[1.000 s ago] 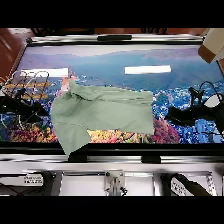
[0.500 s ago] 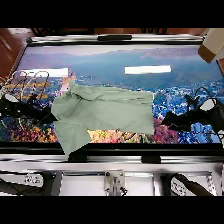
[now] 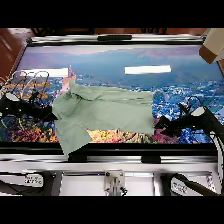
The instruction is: Fold the shirts.
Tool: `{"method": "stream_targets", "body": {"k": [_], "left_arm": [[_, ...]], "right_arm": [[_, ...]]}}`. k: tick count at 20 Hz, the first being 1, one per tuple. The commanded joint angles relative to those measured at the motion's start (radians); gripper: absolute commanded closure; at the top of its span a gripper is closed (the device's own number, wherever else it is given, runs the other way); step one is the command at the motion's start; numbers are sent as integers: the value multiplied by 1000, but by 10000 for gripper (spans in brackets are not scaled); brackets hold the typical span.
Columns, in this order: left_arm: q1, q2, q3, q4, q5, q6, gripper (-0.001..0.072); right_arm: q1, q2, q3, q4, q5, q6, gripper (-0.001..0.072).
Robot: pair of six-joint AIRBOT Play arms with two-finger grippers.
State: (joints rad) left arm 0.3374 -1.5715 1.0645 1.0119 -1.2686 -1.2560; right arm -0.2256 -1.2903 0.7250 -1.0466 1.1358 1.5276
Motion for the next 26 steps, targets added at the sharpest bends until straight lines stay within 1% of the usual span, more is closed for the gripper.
{"method": "stream_targets", "body": {"k": [1,3,6,7,8,10,12,13,14,16,18,19,21,22,24,26], "left_arm": [[-1,15,2,-5,-15,6,668],[-1,23,2,-4,-27,6,668],[-1,40,3,-5,-23,7,668],[-1,45,8,-5,-27,7,668],[-1,54,19,-11,-39,7,669],[-1,92,77,-12,-68,6,670],[-2,189,194,-12,-46,6,670],[-1,257,269,-16,-10,4,670],[-1,336,366,-18,39,-18,670],[-1,490,574,-18,143,-58,670],[-1,626,752,-18,257,-67,669],[0,683,814,-18,296,-92,669],[0,793,890,-18,316,-122,669],[0,850,896,-17,315,-122,669],[0,937,896,9,280,-166,669],[0,977,896,64,180,-182,670]], "right_arm": [[78,-42,-8,18,-56,-6,164],[140,-62,-8,19,-95,-3,165],[189,-71,-8,34,-128,36,168],[197,-71,-8,56,-127,31,344],[196,-71,0,77,-111,32,650],[196,-40,52,101,-52,-53,641],[195,54,163,56,-28,-86,642],[195,123,246,7,-35,-118,641],[195,192,338,-52,-45,-153,642],[196,335,546,-183,-110,-176,642],[196,468,726,-261,-217,-176,642],[196,532,795,-274,-264,-175,642],[195,644,872,-274,-307,-174,642],[195,697,884,-278,-306,-168,642],[195,776,884,-335,-264,-96,642],[196,822,884,-411,-166,-31,642]]}}
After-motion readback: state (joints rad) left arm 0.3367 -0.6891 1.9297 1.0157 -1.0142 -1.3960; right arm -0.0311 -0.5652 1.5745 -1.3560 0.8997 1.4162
